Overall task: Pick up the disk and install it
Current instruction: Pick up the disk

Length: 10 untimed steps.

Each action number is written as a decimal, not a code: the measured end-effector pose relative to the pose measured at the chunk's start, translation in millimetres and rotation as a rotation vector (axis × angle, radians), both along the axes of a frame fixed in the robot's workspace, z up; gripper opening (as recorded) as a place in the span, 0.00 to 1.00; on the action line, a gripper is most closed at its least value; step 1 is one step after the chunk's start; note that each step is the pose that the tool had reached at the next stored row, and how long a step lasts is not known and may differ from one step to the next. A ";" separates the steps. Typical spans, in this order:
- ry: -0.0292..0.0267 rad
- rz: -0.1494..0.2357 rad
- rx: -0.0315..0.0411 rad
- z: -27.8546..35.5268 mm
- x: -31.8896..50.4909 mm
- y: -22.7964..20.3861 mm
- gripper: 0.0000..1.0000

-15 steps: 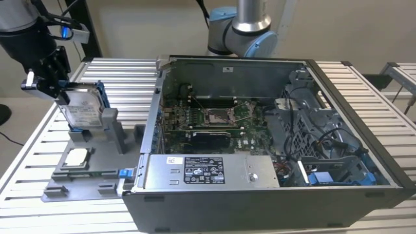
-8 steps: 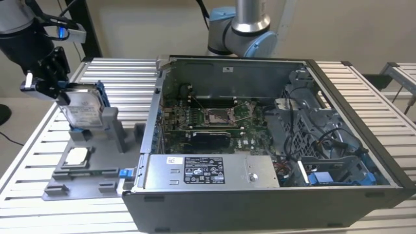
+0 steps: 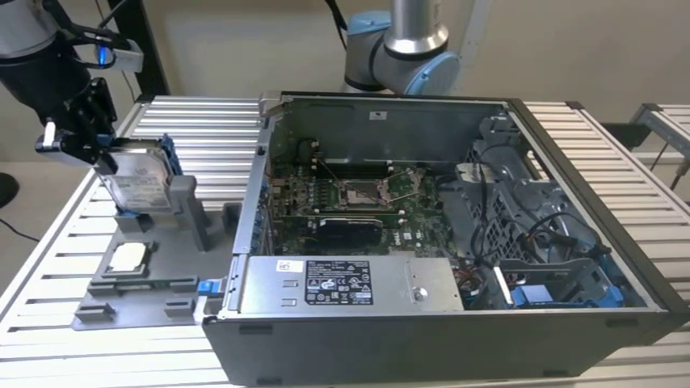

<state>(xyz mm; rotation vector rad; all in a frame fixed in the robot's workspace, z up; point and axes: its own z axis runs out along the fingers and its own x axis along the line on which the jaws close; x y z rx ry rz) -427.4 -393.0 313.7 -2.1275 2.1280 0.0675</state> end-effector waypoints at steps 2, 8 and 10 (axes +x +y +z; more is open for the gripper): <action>-0.0013 0.000 -0.0046 -0.6 -0.1 0.6 0.00; -0.0208 0.000 -0.0608 -4.3 -0.6 7.7 0.00; -0.0237 0.000 -0.0608 -7.7 -1.0 7.8 0.00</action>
